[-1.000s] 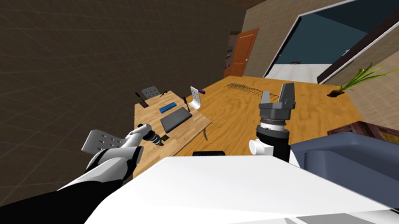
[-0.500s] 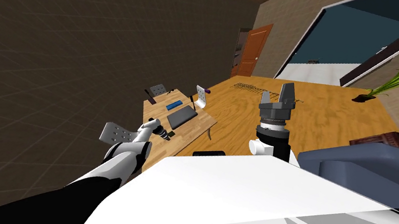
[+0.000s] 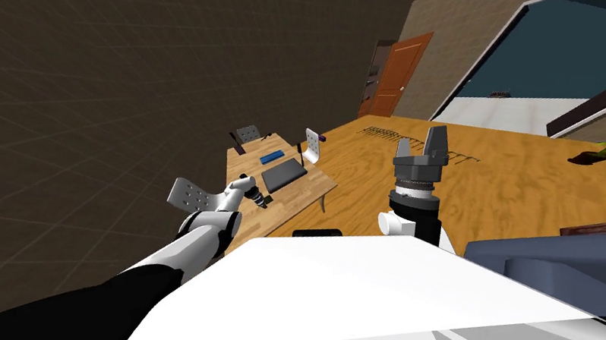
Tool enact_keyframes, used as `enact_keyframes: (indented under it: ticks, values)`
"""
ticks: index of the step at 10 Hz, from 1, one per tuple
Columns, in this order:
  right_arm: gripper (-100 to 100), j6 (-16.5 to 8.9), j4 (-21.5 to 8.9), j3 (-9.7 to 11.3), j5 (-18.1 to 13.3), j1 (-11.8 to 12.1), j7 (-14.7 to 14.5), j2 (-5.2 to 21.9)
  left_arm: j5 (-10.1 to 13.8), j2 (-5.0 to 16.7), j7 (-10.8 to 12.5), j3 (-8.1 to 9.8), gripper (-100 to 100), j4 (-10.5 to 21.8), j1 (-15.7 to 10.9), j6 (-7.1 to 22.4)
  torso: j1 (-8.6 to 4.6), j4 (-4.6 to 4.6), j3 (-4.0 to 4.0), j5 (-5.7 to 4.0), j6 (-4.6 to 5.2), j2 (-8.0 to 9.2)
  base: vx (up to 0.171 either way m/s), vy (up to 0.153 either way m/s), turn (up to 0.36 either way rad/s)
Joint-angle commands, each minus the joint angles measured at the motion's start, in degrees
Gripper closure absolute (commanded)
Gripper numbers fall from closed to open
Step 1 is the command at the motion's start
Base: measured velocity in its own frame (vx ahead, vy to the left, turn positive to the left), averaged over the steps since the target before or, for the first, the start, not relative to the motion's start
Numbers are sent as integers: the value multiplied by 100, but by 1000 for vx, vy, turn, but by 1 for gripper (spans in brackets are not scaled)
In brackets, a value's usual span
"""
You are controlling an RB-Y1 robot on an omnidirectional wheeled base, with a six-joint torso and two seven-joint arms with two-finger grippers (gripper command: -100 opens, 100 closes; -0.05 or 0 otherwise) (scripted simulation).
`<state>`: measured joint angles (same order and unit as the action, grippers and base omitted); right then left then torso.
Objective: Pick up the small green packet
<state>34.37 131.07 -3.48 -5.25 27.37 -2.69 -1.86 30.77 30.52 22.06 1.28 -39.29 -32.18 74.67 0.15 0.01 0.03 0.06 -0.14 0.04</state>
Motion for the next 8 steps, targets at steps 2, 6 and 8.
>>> enact_keyframes:
  ticks: [2, 6, 8]
  values:
    - [0, 0, 0, 0, 0, -1, 0, 0, -401, -406, 318, -173, -100, 106, -480, 30, 8, 1, 1, 2, 5, 1, -5, 96, 227]
    - [0, 0, 0, 0, 0, -1, 0, 0, -856, -916, 554, -286, -100, 23, -830, 89, 15, -1, -1, 5, 4, -1, 0, 84, 115]
    - [0, 0, 0, 1, 0, -1, 0, 0, -827, -879, 529, -278, 100, 68, -846, 81, -10, 0, 2, -1, 4, 3, -1, 7, -5]
